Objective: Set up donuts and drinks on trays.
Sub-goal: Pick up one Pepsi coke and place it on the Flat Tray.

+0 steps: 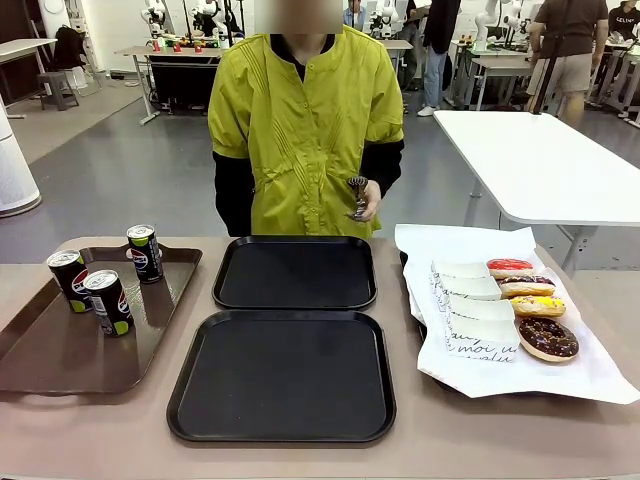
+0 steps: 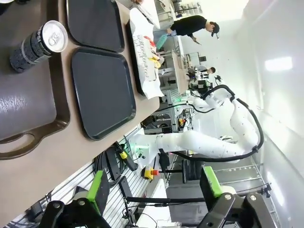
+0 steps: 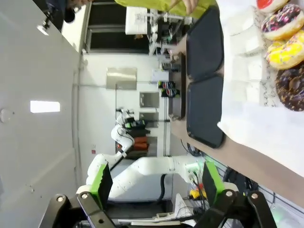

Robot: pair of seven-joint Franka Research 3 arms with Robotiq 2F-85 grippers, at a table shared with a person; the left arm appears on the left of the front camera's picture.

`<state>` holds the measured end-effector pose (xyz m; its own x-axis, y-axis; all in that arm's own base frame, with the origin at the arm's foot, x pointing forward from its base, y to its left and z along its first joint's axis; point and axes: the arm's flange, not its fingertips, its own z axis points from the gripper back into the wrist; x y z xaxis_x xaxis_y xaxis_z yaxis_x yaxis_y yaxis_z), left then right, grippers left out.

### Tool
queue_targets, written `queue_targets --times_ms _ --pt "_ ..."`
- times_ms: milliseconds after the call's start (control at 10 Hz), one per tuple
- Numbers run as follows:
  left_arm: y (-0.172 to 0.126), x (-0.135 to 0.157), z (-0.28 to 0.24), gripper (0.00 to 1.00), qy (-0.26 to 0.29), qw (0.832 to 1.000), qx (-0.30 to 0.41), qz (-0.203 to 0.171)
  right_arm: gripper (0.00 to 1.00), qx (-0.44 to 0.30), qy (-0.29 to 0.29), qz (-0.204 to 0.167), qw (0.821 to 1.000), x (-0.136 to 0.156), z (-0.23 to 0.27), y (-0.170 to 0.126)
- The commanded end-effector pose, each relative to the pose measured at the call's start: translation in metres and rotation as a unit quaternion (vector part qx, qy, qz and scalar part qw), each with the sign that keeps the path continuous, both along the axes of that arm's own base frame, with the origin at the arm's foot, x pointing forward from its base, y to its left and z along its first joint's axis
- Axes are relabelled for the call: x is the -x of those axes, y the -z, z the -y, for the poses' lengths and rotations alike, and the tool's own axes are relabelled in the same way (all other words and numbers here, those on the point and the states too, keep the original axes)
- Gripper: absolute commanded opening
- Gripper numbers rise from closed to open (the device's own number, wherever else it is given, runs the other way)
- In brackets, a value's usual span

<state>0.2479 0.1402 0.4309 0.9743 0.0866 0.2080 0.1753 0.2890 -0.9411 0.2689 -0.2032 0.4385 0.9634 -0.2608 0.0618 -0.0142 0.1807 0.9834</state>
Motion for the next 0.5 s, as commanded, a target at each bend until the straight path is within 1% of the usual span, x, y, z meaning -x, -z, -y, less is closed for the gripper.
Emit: queue_targets --times_ms 0,400 --pt "0.0049 -0.0043 0.0024 1.00 -0.005 1.000 -0.006 -0.007 1.00 -0.013 0.021 0.006 1.000 0.0015 0.0058 0.0022" --pt "0.0049 -0.0043 0.0024 1.00 -0.005 1.000 -0.006 -0.007 1.00 -0.013 0.021 0.006 1.000 0.0015 0.0058 0.0022"
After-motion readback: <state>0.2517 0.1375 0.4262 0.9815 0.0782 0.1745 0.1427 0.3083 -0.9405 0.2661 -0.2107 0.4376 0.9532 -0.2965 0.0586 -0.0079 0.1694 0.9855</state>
